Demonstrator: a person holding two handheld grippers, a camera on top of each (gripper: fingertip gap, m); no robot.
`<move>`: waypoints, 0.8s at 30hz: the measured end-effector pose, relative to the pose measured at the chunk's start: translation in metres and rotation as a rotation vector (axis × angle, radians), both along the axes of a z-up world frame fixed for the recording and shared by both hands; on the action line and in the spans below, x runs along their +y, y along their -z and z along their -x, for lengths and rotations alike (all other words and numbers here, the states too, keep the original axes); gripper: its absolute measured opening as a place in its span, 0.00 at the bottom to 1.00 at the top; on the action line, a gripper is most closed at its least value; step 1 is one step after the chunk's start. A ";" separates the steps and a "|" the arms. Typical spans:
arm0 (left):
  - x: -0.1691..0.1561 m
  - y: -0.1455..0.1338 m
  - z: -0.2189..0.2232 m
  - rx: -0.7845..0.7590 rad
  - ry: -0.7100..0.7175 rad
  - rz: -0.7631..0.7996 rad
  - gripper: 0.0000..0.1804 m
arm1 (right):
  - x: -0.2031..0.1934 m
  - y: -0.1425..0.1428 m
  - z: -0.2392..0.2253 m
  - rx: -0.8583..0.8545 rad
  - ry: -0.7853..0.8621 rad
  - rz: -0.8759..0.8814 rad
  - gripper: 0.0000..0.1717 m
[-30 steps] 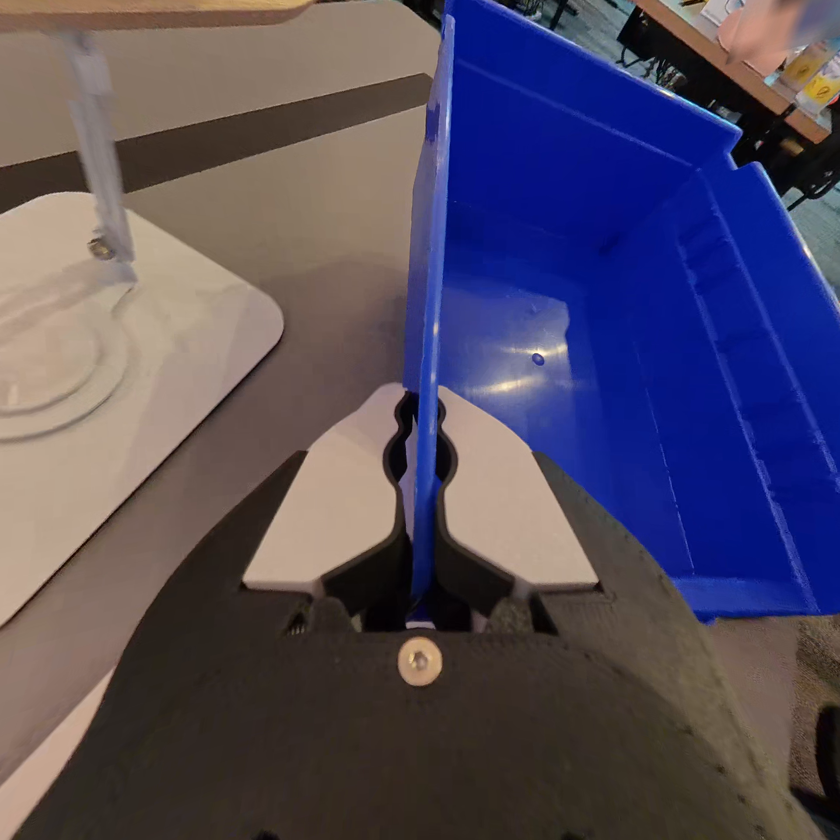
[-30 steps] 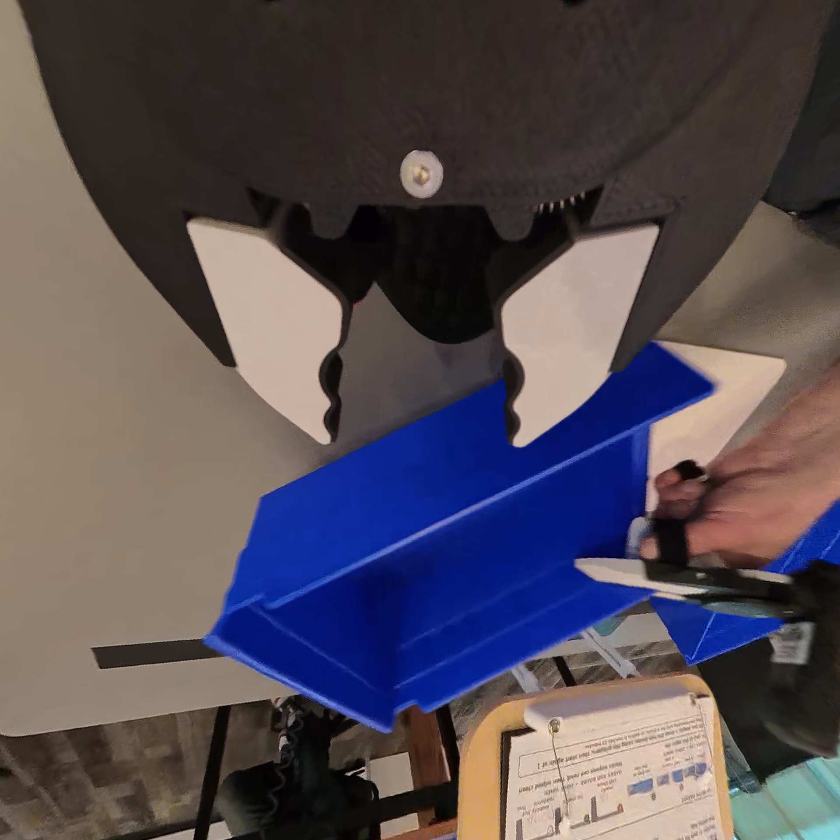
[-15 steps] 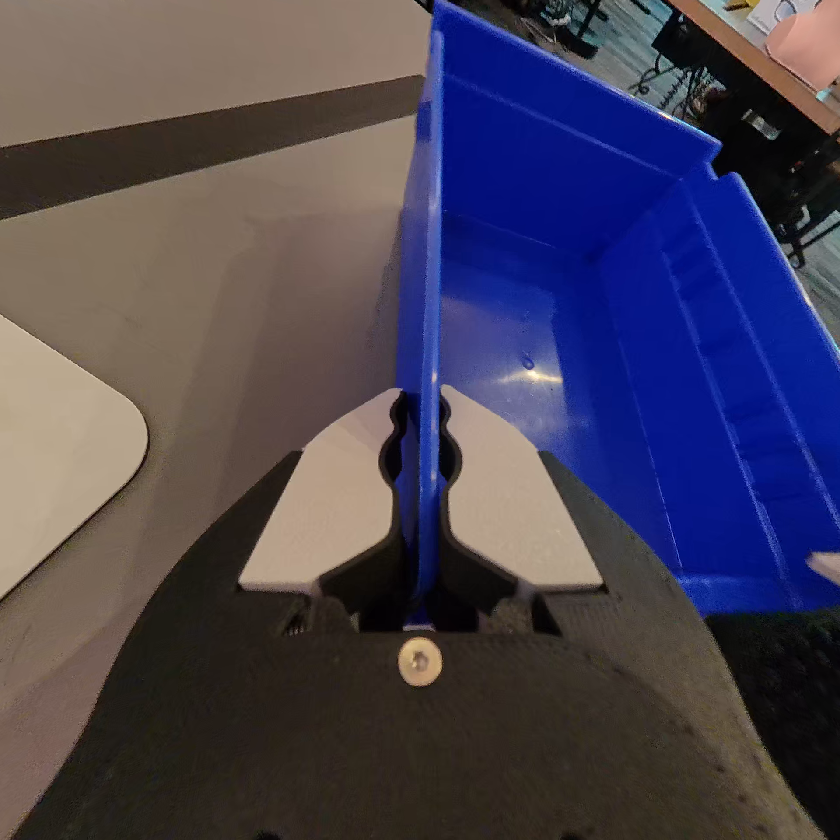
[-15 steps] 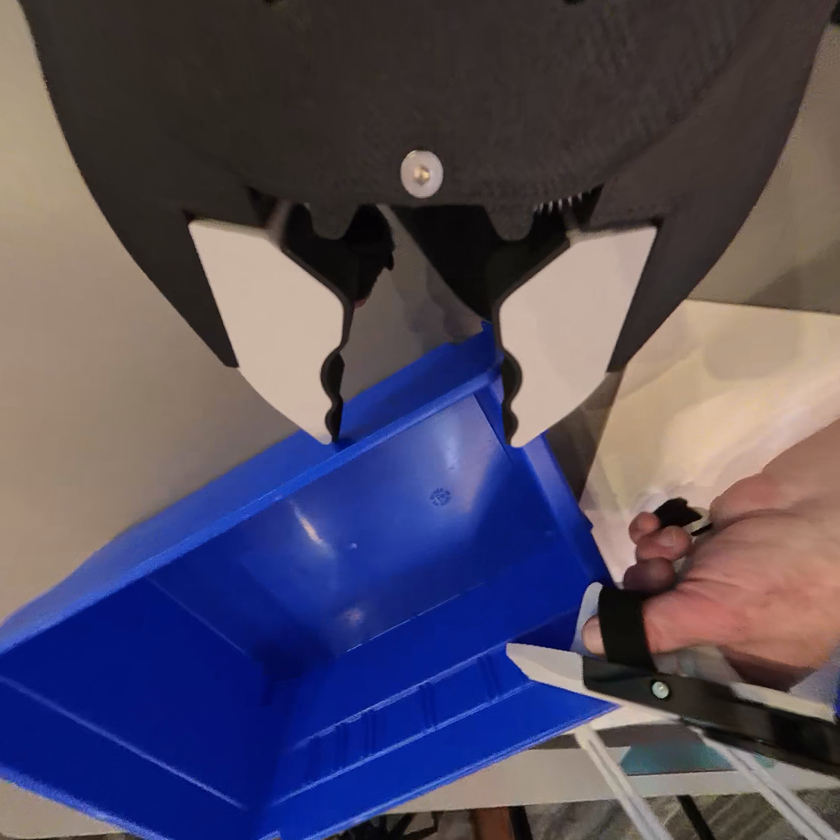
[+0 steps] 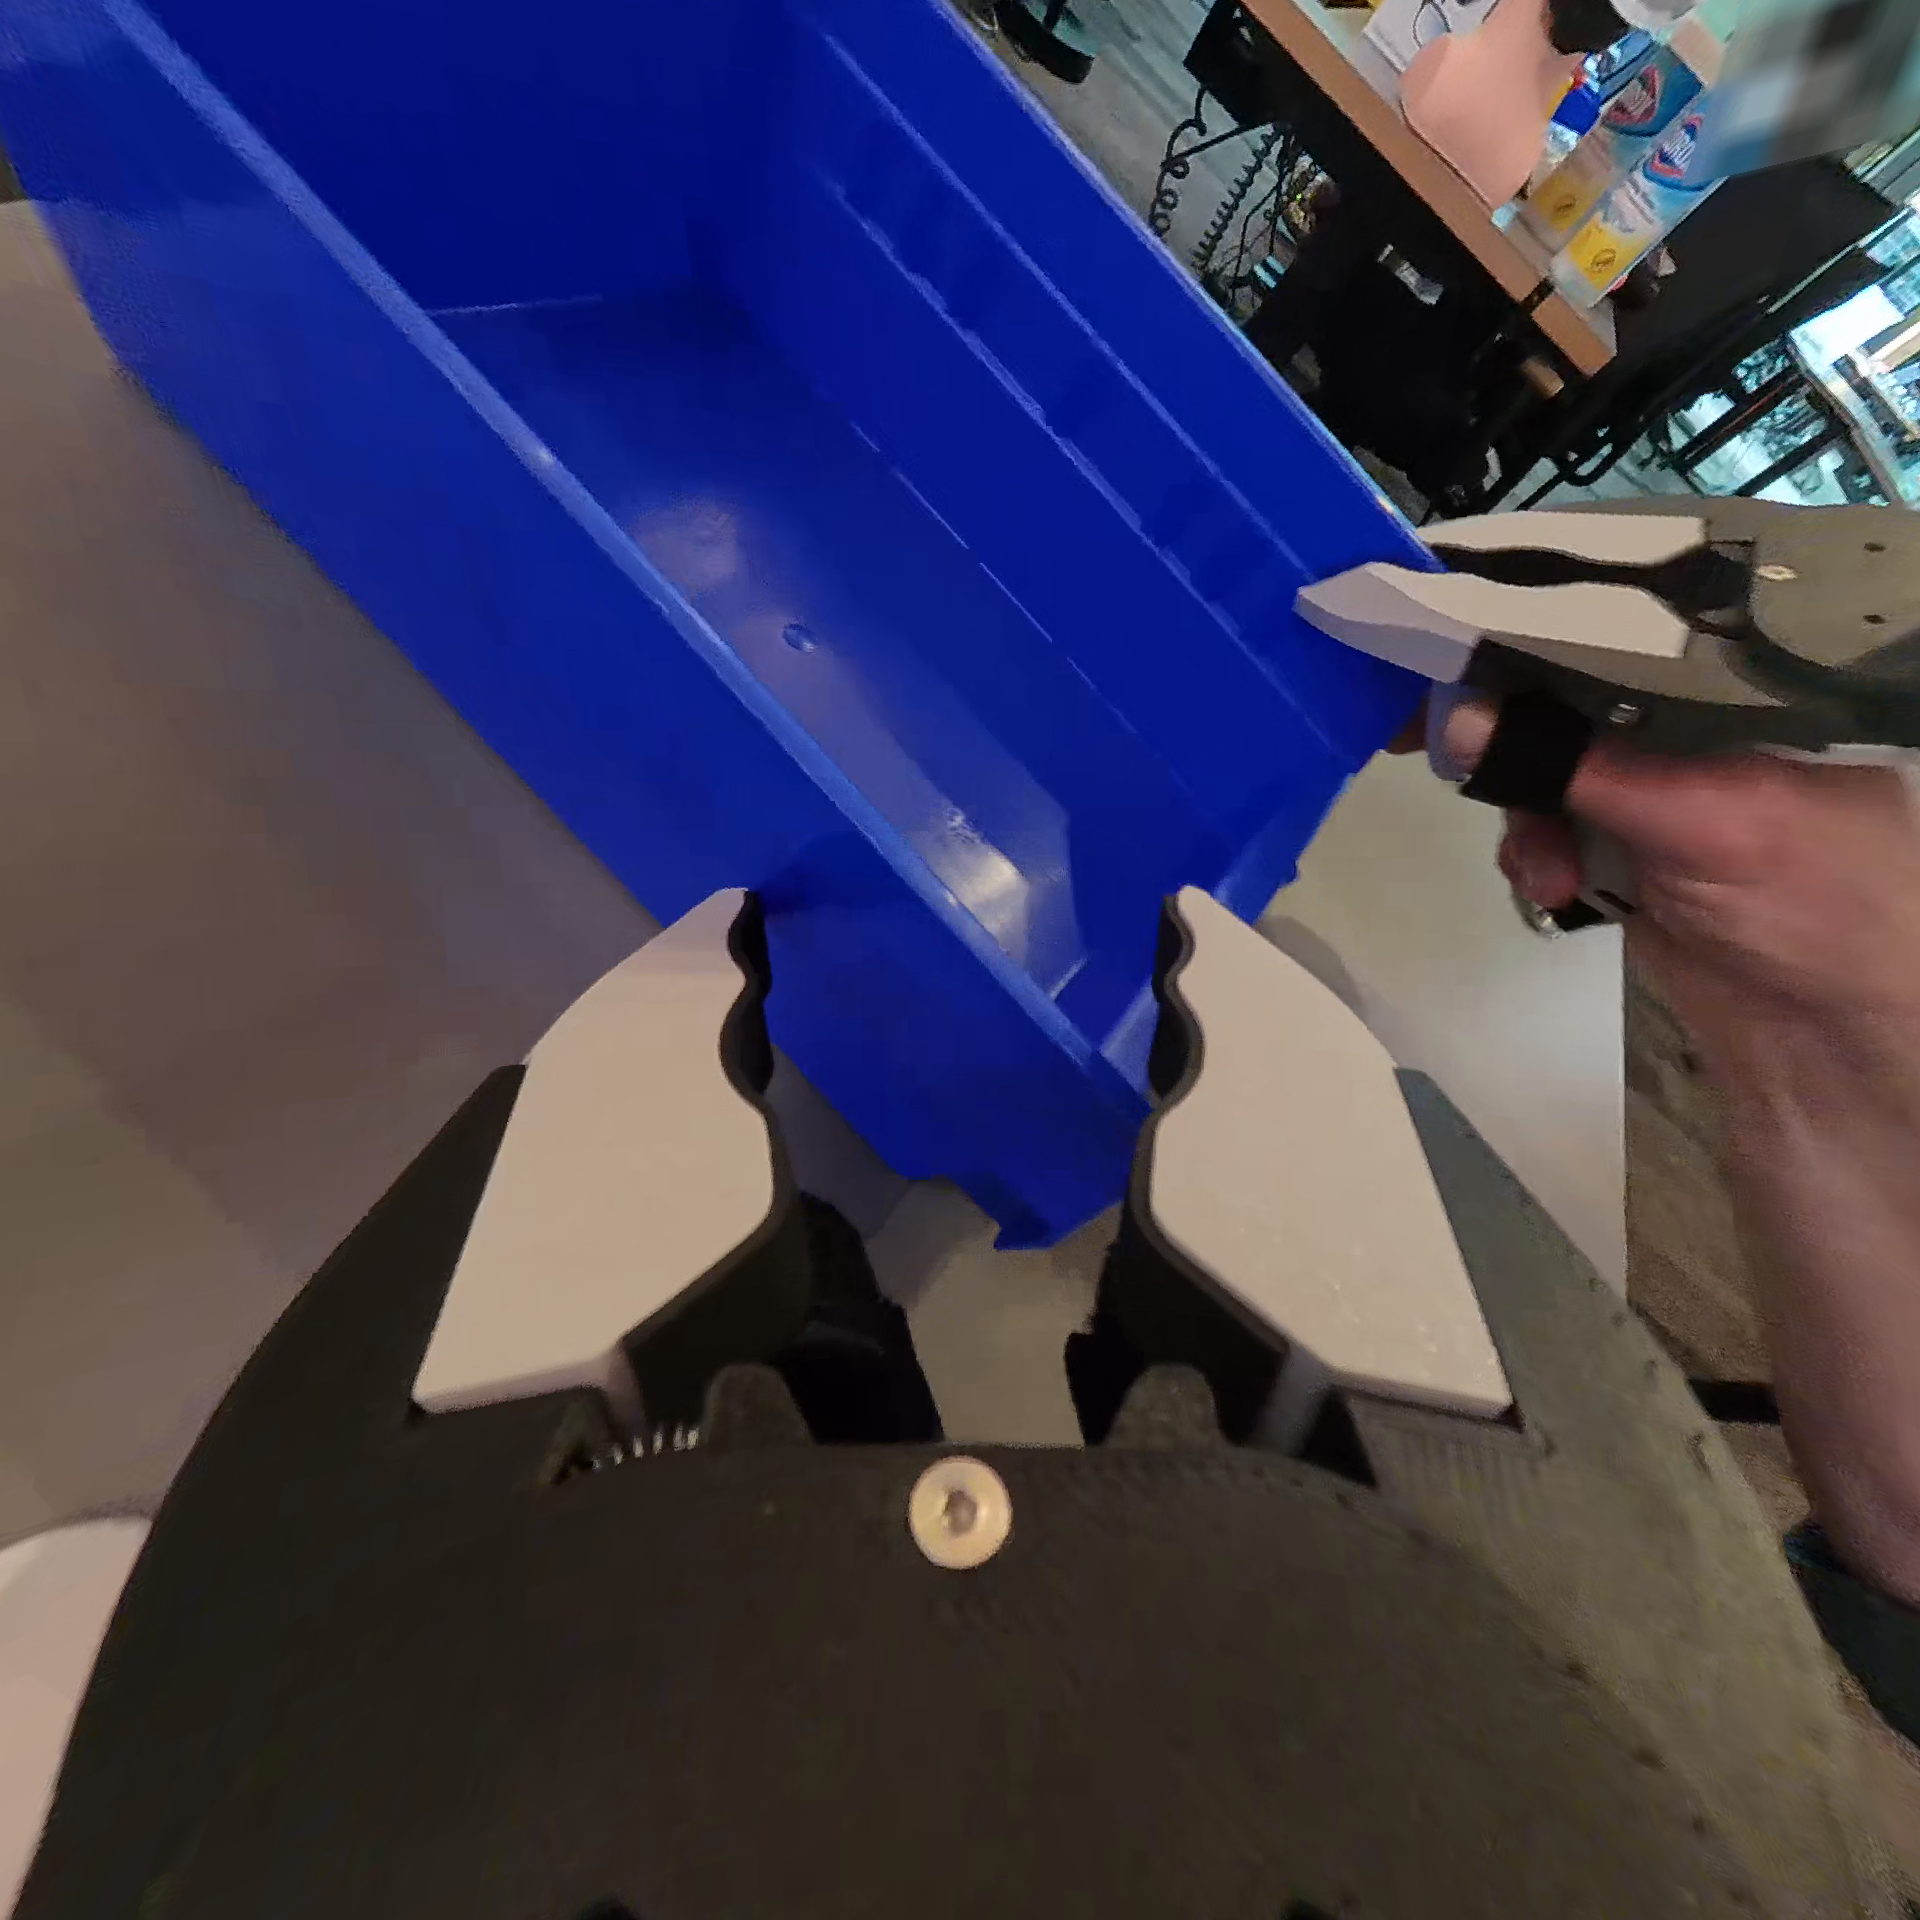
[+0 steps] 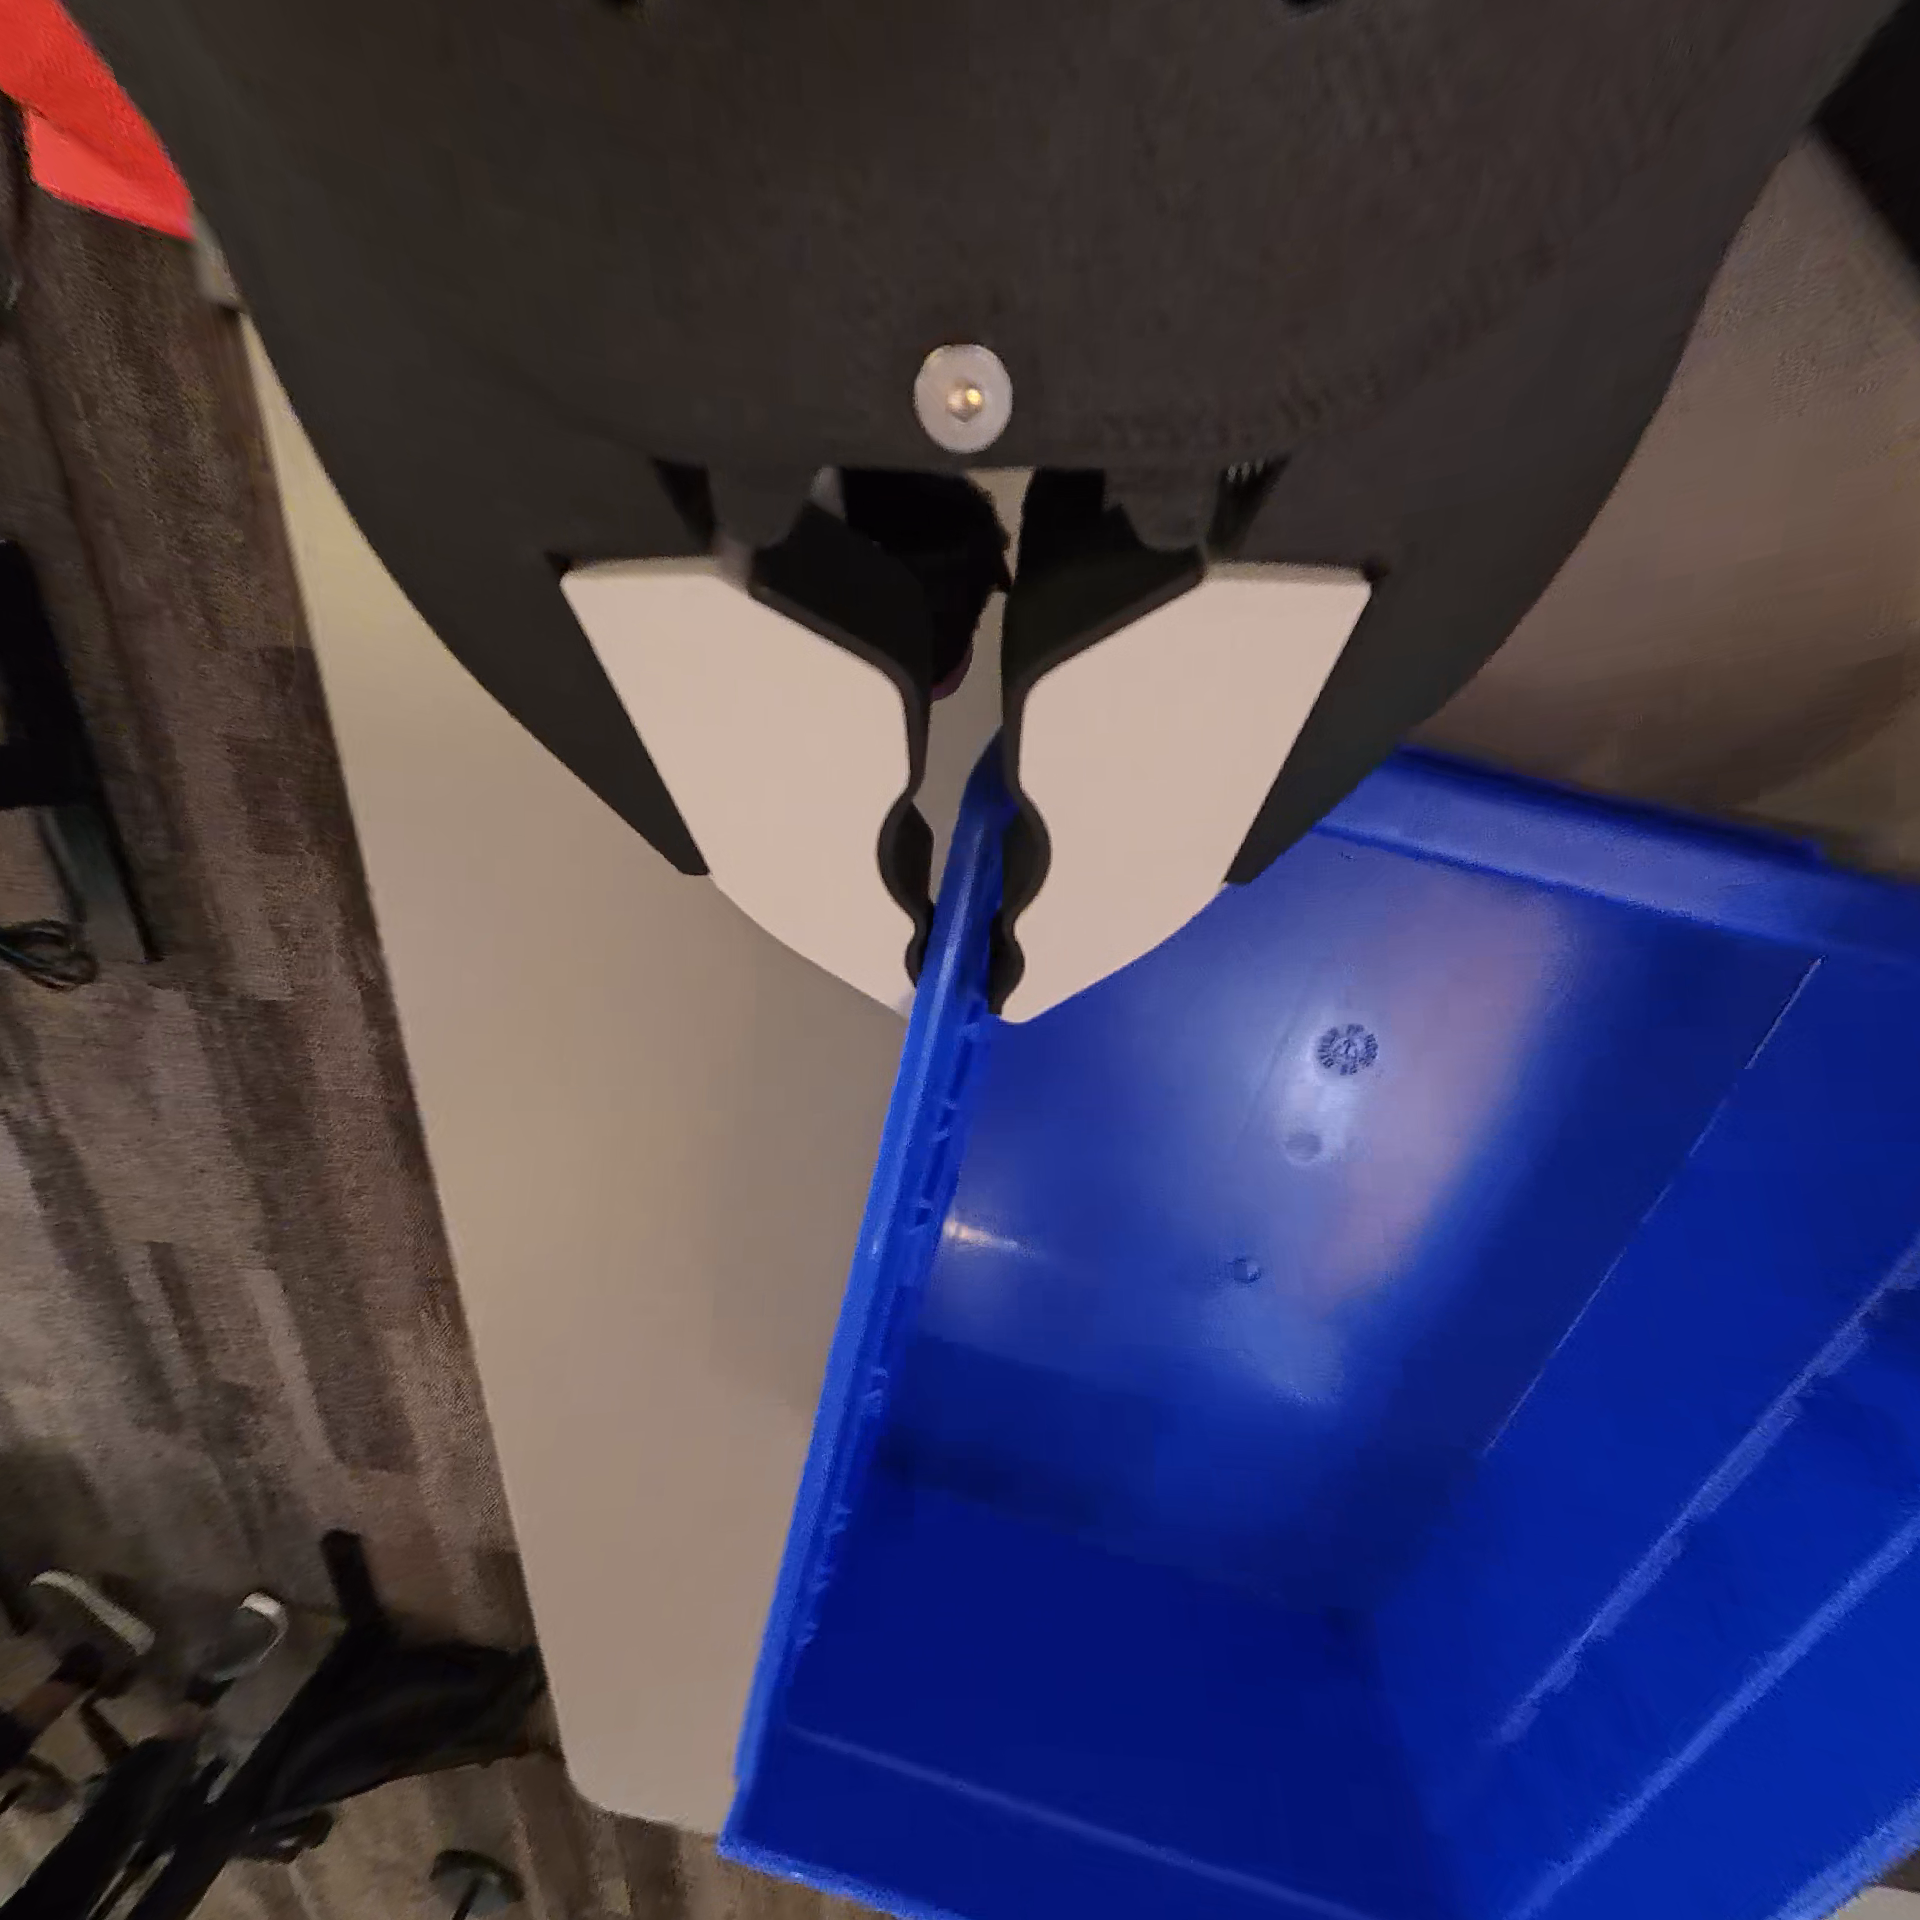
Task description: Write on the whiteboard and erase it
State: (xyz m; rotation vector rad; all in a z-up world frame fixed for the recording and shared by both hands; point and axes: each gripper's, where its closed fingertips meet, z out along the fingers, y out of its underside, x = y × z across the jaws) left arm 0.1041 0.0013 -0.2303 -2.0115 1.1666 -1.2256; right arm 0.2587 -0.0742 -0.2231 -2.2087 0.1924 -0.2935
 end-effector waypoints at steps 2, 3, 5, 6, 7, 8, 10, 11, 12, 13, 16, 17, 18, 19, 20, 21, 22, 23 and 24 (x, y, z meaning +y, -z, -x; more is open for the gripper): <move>-0.001 -0.002 -0.013 -0.015 -0.006 0.024 0.41 | 0.009 0.001 -0.020 -0.015 0.000 0.001 0.06; 0.001 -0.002 -0.019 -0.023 -0.015 0.029 0.41 | 0.014 0.000 -0.027 -0.008 -0.007 0.001 0.06; 0.008 -0.002 -0.031 -0.037 -0.027 0.029 0.42 | 0.024 0.000 -0.041 0.009 -0.013 -0.001 0.05; 0.013 -0.002 -0.037 -0.040 -0.034 0.040 0.42 | 0.029 0.000 -0.046 0.020 -0.016 -0.008 0.05; 0.017 -0.003 -0.042 -0.041 -0.036 0.053 0.42 | 0.035 0.001 -0.053 0.029 -0.016 -0.017 0.05; 0.021 -0.004 -0.048 -0.045 -0.040 0.065 0.42 | 0.040 0.001 -0.059 0.031 -0.012 -0.020 0.05; 0.033 -0.003 -0.057 -0.052 -0.059 0.060 0.42 | 0.050 0.001 -0.068 0.033 -0.019 -0.017 0.05; 0.039 -0.003 -0.061 -0.049 -0.068 0.053 0.41 | 0.056 0.001 -0.072 0.022 -0.019 -0.017 0.05; 0.044 -0.002 -0.065 -0.044 -0.077 0.045 0.41 | 0.061 0.001 -0.075 0.019 -0.016 -0.022 0.05; 0.050 -0.002 -0.068 -0.043 -0.086 0.039 0.41 | 0.066 0.001 -0.079 0.020 -0.016 -0.023 0.05; 0.062 -0.002 -0.075 -0.048 -0.100 0.050 0.40 | 0.079 0.001 -0.086 0.021 -0.020 -0.028 0.05; 0.066 -0.002 -0.077 -0.047 -0.105 0.048 0.40 | 0.082 0.001 -0.087 0.021 -0.023 -0.028 0.05; 0.068 -0.002 -0.078 -0.052 -0.111 0.052 0.40 | 0.085 0.001 -0.089 0.019 -0.024 -0.029 0.05; 0.070 -0.002 -0.079 -0.059 -0.115 0.058 0.40 | 0.088 0.001 -0.090 0.015 -0.025 -0.031 0.05; 0.071 -0.002 -0.079 -0.059 -0.115 0.056 0.40 | 0.089 0.001 -0.091 0.020 -0.025 -0.031 0.05; 0.072 -0.002 -0.080 -0.058 -0.112 0.056 0.41 | 0.090 0.001 -0.091 0.024 -0.028 -0.031 0.05; 0.072 -0.003 -0.079 -0.063 -0.106 0.065 0.41 | 0.091 0.001 -0.092 0.028 -0.028 -0.031 0.05; 0.070 -0.006 -0.078 -0.073 -0.093 0.063 0.39 | 0.090 0.000 -0.093 0.028 -0.025 -0.031 0.06; 0.066 -0.010 -0.075 -0.084 -0.076 0.038 0.37 | 0.088 -0.002 -0.094 0.015 -0.012 -0.042 0.11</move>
